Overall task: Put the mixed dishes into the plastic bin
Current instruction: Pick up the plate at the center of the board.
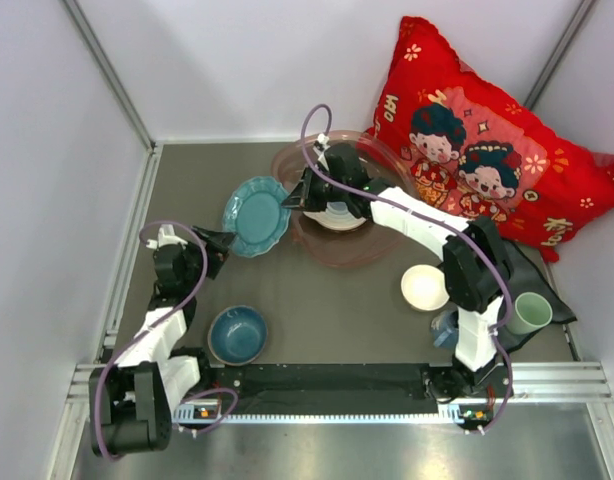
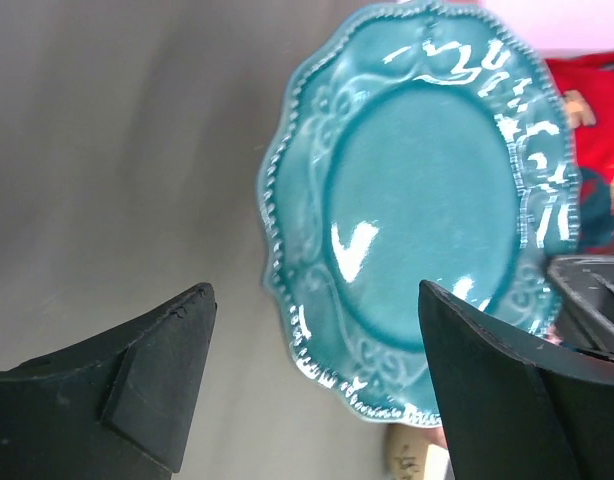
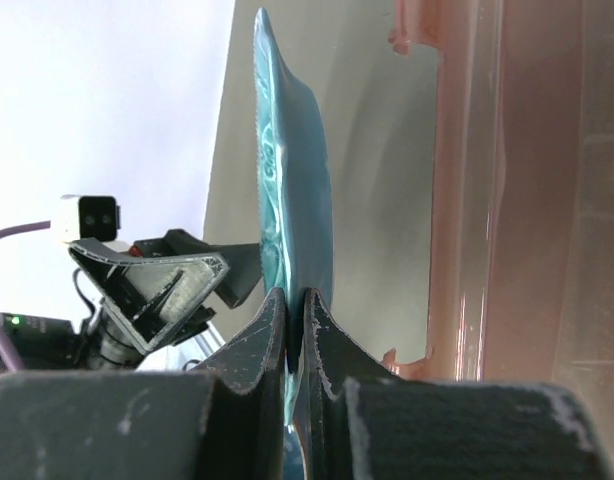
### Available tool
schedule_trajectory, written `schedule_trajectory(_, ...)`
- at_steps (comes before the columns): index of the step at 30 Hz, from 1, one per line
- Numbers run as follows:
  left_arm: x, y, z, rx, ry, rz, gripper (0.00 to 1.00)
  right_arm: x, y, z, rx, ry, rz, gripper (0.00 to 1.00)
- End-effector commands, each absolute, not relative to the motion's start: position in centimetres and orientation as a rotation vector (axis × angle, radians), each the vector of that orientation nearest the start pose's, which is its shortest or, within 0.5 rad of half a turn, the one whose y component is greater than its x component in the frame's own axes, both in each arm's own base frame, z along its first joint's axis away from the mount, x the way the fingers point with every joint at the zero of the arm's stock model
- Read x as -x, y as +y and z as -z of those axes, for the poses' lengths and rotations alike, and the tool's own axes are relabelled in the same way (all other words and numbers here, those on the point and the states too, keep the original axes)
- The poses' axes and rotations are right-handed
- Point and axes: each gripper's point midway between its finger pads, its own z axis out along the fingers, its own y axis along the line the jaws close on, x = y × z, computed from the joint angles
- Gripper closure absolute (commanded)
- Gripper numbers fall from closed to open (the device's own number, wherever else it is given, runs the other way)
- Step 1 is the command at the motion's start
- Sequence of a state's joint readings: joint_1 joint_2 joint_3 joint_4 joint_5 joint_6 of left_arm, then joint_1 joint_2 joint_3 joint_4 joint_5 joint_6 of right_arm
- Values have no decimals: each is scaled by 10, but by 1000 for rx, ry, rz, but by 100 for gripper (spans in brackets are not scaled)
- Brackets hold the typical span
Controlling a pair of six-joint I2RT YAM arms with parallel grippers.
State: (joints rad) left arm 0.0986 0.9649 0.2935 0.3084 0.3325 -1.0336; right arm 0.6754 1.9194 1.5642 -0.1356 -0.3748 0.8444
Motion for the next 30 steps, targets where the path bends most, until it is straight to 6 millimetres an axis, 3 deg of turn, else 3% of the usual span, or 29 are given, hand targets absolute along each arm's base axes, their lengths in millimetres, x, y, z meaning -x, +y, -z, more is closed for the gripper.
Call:
schedule_trajectory(1, -323, -65, -152, 836, 1673, 1058, 15, -359, 418, -322, 164, 1956, -1495, 100)
schedule_trajectory(6, -326, -69, -148, 850, 1647, 1124, 21, -356, 417, -322, 159, 1950, -1532, 100)
schedule_trajectory(15, -337, -71, -161, 837, 1574, 1191, 28, -349, 418, -329, 157, 1936, -1589, 100)
schedule_trajectory(21, -342, -73, -171, 832, 1520, 1252, 43, -346, 419, -327, 145, 1934, -1624, 100)
schedule_trajectory(25, -342, -77, -173, 813, 1514, 1292, 58, -347, 419, -323, 142, 1939, -1630, 100)
schedule_trajectory(26, -342, -78, -172, 815, 1519, 1299, 77, -347, 419, -323, 140, 1939, -1631, 100)
schedule_trajectory(27, -342, -78, -172, 816, 1512, 1306, 86, -347, 420, -322, 141, 1941, -1632, 100)
schedule_trajectory(30, -341, -80, -171, 813, 1518, 1319, 100, -348, 420, -322, 139, 1942, -1633, 100)
